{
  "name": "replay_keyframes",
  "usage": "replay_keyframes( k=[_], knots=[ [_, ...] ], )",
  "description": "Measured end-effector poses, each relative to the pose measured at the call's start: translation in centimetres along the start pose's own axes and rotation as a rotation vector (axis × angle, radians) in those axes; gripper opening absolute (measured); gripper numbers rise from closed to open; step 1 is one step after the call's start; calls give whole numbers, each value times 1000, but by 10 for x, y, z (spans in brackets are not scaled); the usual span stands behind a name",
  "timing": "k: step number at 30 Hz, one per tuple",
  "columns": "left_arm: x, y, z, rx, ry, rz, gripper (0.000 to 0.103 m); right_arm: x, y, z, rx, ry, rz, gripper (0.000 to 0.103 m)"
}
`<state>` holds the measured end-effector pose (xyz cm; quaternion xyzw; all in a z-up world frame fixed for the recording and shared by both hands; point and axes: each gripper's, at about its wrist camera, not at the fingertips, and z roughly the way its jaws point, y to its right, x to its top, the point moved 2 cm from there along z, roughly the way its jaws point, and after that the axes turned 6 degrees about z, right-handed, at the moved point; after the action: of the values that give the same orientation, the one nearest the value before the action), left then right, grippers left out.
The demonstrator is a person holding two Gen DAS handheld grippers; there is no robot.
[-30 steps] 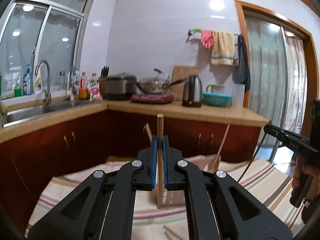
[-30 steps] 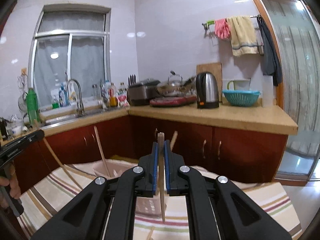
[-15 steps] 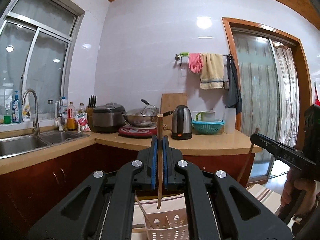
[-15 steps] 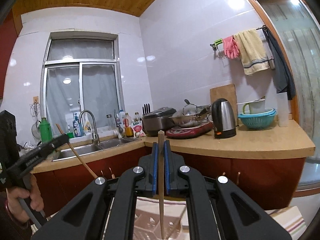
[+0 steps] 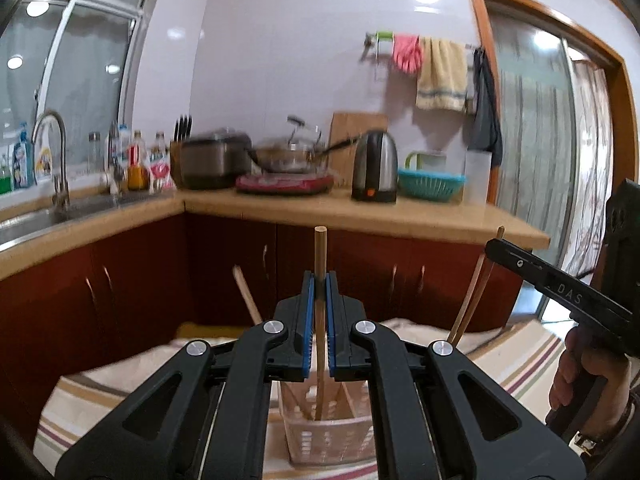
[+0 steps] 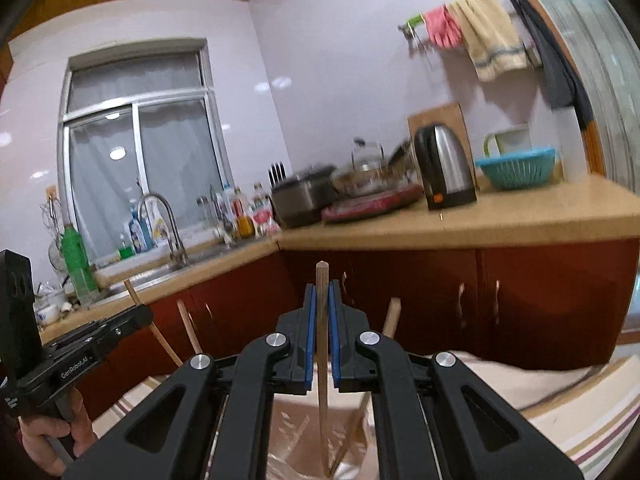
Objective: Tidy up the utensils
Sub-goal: 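Lower both chopsticks into the holder and open both tools, then move the right tool back to the loose chopsticks and close on one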
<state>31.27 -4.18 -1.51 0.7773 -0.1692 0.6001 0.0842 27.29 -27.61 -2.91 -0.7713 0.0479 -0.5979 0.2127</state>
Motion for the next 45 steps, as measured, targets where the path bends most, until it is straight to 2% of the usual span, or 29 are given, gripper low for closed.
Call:
replay_keyframes(
  k=[3, 4, 5, 6, 11, 12, 16, 22, 26, 33, 39, 45],
  knots=[
    [-14, -2, 5, 7, -29, -8, 17, -12, 5, 5, -25, -37, -1, 9],
    [-16, -3, 5, 9, -31, -12, 28, -15, 5, 3, -33, -41, -5, 12],
    [-18, -4, 4, 14, -32, -19, 41, -16, 5, 2, -36, -45, -10, 22],
    [-19, -5, 3, 16, -29, -26, 45, -18, 5, -1, -43, -43, -17, 32],
    [-17, -6, -9, 25, -19, -36, 62, -14, -1, -19, -81, -22, -67, 49],
    [-17, -5, -12, 29, -17, -34, 63, -13, -2, -22, -89, -20, -71, 53],
    [-14, 2, -30, 31, -12, -22, 71, -14, -2, -44, -120, -22, -80, 58],
    [-31, 19, -65, 55, -30, 6, 76, -29, -3, -84, -159, -51, -104, 58],
    [-59, 33, -90, 76, -66, 27, 76, -54, -3, -116, -195, -77, -128, 58],
    [-120, 56, -127, 81, -165, 16, 76, -118, -1, -169, -239, -141, -162, 56],
    [-176, 74, -153, 88, -275, 15, 76, -177, 8, -204, -243, -251, -167, 50],
    [-210, 85, -171, 75, -339, 11, 76, -210, 17, -229, -238, -309, -146, 47]
  ],
)
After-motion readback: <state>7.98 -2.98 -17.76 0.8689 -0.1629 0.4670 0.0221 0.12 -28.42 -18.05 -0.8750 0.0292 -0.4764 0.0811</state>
